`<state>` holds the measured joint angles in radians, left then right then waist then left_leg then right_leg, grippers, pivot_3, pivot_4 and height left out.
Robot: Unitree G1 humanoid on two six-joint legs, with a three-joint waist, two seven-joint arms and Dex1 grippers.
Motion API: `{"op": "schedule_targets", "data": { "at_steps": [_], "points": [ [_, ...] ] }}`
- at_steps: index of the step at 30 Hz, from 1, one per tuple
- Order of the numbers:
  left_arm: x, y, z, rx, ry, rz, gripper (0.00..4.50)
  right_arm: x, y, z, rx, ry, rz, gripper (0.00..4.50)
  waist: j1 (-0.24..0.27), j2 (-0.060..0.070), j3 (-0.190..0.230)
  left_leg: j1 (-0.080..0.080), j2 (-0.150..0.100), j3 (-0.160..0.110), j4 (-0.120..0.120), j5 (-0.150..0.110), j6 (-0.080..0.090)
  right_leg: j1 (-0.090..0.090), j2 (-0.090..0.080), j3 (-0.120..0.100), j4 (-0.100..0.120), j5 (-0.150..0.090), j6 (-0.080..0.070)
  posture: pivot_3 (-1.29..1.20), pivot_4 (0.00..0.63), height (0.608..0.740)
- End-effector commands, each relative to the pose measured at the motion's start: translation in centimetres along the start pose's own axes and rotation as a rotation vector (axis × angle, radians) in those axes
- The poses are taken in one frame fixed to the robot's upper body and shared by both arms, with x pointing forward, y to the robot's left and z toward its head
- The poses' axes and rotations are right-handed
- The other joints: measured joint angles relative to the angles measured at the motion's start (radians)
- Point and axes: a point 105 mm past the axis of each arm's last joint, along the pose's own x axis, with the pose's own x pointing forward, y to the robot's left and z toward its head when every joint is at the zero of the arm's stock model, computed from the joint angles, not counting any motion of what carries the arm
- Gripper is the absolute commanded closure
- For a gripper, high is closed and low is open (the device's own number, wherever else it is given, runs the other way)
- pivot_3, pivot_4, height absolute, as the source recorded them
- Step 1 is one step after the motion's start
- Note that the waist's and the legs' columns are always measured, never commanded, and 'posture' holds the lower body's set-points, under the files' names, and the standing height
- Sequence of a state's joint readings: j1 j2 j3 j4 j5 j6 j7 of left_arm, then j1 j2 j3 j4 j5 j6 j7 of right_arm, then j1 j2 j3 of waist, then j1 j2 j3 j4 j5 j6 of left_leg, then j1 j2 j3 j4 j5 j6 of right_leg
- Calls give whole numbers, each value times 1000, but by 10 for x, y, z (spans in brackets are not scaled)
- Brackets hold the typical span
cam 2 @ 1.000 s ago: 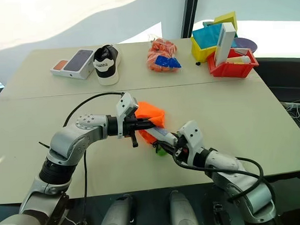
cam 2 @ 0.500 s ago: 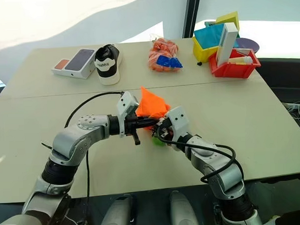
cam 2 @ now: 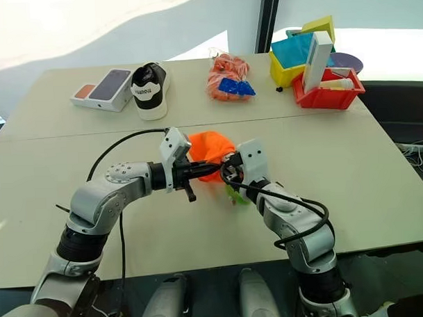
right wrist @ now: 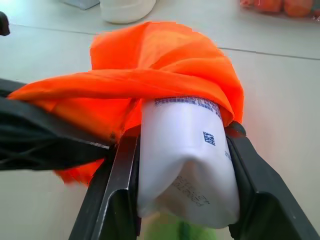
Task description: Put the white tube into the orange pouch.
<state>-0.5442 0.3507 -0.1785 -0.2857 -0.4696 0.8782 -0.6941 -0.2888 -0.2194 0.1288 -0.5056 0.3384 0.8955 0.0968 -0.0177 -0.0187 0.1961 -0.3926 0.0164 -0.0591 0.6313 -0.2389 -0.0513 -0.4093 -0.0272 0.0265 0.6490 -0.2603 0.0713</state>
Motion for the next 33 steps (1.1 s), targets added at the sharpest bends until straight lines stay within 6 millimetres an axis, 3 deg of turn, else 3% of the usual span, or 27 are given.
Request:
{"op": "schedule_targets", "data": {
  "at_steps": [1, 10, 14, 17, 20, 25, 30, 33],
  "points": [
    [3, -9, 2, 0, -17, -33, 4500, 7, 7, 13, -66, -40, 21, 2981, 0, 0, 0, 0, 0, 0, 0, 0, 0, 0, 0, 0, 0, 0, 0, 0, 150, 740],
    [-2, -6, -3, -6, -18, -19, 4500, 16, 22, 3, -303, 5, 134, 2981, -1, 0, 0, 0, 0, 0, 0, 0, 0, 0, 0, 0, 0, 0, 0, 0, 150, 740],
    [-5, -5, -6, -21, -21, -14, 4500, 15, 24, 1, -330, 5, 167, 2981, -1, 0, 0, 0, 0, 0, 0, 0, 0, 0, 0, 0, 0, 0, 0, 0, 150, 740],
    [-11, -1, -13, -54, -19, 14, 4500, 14, 27, 3, -350, -10, 200, 1683, -1, 0, 0, 0, 0, 0, 0, 0, 0, 0, 0, 0, 0, 0, 0, 0, 150, 740],
    [-15, 5, -17, -92, -25, 49, 4500, 9, 31, 5, -350, -28, 232, 110, 0, 0, 0, 0, 0, 0, 0, 0, 0, 0, 0, 0, 0, 0, 0, 0, 150, 740],
    [-20, 14, -18, -163, -65, 100, 4500, -18, 43, 16, -257, -95, 401, 110, 0, 0, 0, 0, 0, -1, 0, 0, 0, 0, 0, 0, 0, 0, 1, 0, 150, 740],
    [-22, 19, -12, -200, -104, 113, 4500, -37, 34, 15, -225, -89, 455, 110, 2, 0, 0, 0, 0, -1, 0, 0, 0, 1, 0, -1, 0, 0, 1, 0, 150, 740],
    [-23, 19, -12, -206, -105, 115, 4500, -41, 23, 4, -201, -30, 436, 984, 2, 0, 0, 1, 0, 0, 0, 0, 0, 1, 0, -1, 0, 0, 0, 0, 150, 740]
  ]
}}
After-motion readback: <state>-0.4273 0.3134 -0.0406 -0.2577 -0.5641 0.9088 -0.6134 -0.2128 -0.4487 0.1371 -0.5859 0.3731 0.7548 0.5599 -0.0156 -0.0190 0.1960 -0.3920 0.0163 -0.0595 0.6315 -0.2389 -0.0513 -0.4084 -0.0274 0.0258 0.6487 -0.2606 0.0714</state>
